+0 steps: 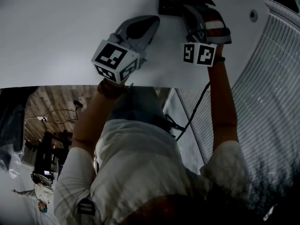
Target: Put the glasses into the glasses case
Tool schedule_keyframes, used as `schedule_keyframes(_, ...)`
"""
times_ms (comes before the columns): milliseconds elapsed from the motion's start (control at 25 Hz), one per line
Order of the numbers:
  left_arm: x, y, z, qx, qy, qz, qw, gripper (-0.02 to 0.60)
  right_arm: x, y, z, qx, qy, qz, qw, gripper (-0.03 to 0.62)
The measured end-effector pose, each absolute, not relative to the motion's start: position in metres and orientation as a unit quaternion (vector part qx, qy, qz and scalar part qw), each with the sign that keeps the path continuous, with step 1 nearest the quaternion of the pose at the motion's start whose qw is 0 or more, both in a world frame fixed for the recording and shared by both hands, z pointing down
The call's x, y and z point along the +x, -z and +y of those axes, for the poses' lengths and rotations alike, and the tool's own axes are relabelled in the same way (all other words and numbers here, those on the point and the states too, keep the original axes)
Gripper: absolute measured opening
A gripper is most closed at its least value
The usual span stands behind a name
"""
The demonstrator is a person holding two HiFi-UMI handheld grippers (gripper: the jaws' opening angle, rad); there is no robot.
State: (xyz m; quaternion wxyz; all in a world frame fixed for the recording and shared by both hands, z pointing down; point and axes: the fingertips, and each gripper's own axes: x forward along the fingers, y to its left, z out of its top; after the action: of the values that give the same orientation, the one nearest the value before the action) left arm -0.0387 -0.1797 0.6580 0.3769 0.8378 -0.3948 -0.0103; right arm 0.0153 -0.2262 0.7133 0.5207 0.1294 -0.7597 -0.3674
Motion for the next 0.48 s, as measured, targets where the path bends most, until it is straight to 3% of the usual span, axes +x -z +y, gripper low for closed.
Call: schedule_keyframes(480,-0.0450,-0.6535,-0.1739,0.836,0.013,-0.400,0.376,0.000,0.0117,-0.7050,-0.2260,0.126,0.352,-0.765,0.525,0.074)
